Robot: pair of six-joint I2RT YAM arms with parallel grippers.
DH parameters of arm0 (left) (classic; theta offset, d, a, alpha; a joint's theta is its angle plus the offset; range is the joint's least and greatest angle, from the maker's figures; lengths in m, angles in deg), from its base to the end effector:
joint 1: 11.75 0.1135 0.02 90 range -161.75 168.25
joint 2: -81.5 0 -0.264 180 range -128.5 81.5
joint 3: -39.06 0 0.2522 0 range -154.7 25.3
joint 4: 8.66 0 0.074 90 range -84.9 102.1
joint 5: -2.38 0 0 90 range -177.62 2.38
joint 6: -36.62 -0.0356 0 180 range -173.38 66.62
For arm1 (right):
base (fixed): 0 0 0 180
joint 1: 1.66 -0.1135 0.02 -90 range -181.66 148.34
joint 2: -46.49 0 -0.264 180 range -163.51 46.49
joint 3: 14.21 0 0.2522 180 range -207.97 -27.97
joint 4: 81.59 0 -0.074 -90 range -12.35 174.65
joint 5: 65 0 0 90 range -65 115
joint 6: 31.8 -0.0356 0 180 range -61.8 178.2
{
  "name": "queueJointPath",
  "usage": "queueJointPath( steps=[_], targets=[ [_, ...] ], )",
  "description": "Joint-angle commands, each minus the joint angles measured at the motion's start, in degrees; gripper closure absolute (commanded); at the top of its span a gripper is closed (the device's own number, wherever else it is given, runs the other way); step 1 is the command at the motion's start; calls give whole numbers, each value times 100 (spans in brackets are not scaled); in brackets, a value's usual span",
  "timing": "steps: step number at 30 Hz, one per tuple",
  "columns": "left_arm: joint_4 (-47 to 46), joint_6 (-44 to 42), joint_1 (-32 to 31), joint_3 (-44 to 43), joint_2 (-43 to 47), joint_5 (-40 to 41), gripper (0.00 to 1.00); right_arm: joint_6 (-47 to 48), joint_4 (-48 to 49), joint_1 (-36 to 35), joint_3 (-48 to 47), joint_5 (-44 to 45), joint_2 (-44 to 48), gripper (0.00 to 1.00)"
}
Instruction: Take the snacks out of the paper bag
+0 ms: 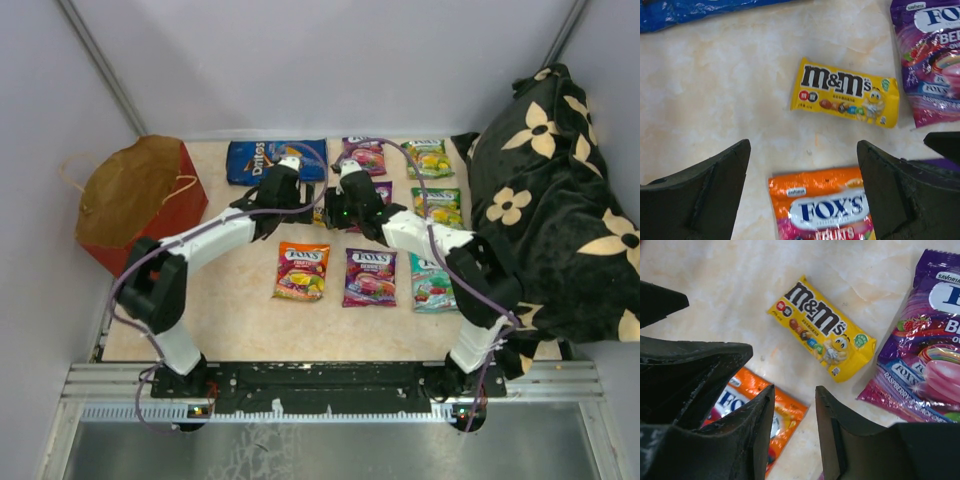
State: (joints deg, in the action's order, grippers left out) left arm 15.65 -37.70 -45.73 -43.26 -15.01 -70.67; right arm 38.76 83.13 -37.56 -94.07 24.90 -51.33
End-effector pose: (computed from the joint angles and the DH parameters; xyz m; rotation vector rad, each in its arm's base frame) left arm 0.3201 -0.2032 0.2467 0.1944 2.2041 -0.1486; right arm 0.3139 0.2273 0.2372 -0.3166 2.1818 0.5548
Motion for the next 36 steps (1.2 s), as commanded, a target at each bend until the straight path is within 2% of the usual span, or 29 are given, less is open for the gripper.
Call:
queueJointPath(
  steps=[1,10,17,19,23,25,31,36],
  targets=[
    [29,-265,173,-662,-780,-194,8,195,-78,138,-683,-27,-588,61],
    [-400,-450,590,-1370,-1865,-492,13,374,-272,153,-1351,176,-1545,64],
    [-670,-592,602,-1438,-2192,-820,15,447,-249,162,-1485,203,-1938,65],
    [-716,-576,602,-1392,-2241,-876,20,493,-234,170,-1527,179,-2073,65],
    [-748,-584,610,-1291,-2268,-819,39,820,-121,167,-1651,-106,-2288,65],
    [-726,-579,635,-1248,-2277,-774,43,1035,-106,171,-1717,-211,-2375,65],
    [-560,-412,892,-886,-2152,-716,52,1554,-212,171,-2019,-615,-2633,65],
    [-648,-295,1174,-363,-1815,-731,53,1599,-305,171,-2357,-897,-2867,65]
  ],
)
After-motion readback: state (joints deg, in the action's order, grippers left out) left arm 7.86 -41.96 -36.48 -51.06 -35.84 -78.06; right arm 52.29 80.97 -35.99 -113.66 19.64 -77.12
